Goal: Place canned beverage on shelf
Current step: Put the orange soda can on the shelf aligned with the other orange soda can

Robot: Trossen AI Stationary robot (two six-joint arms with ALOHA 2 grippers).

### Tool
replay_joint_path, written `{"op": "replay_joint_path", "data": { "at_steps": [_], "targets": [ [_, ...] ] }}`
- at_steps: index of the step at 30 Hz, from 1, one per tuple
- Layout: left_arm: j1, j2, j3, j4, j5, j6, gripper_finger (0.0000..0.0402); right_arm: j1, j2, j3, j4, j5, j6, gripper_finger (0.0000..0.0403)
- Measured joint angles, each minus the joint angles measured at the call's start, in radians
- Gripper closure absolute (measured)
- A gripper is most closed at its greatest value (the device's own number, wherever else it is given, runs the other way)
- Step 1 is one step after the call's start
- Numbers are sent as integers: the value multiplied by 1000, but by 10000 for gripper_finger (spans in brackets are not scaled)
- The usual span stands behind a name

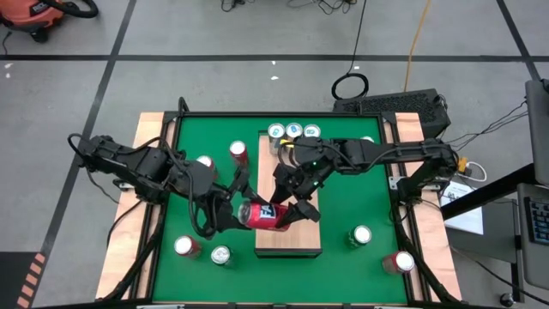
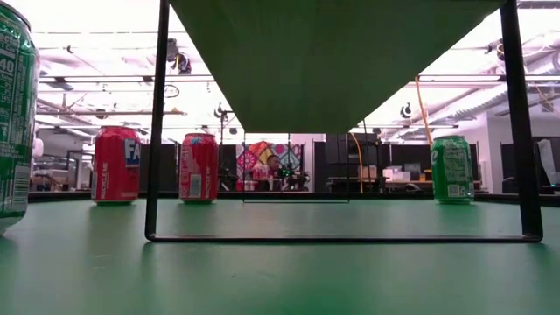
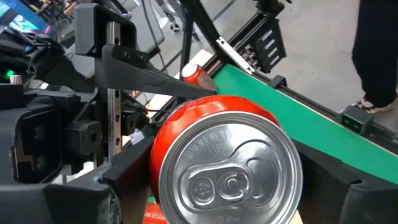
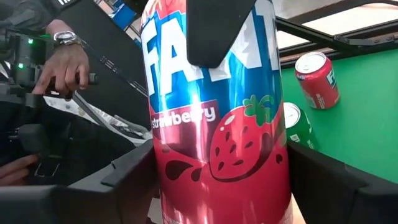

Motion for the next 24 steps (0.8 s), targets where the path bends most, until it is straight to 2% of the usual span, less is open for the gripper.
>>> {"op": "replay_joint_path", "data": {
  "at_steps": [11,19,24],
  "targets": [
    [-5,0,0,43,-78,-94,95,-25,-28,0,-8,-21,0,111],
    [-4,-2,0,161,-211,-219,34,-52,-71,0,-14,-20,-17,112],
    [-4,0,-2,213,-248,-324,23,-58,-92,0,2,24,-15,113]
  ]
}}
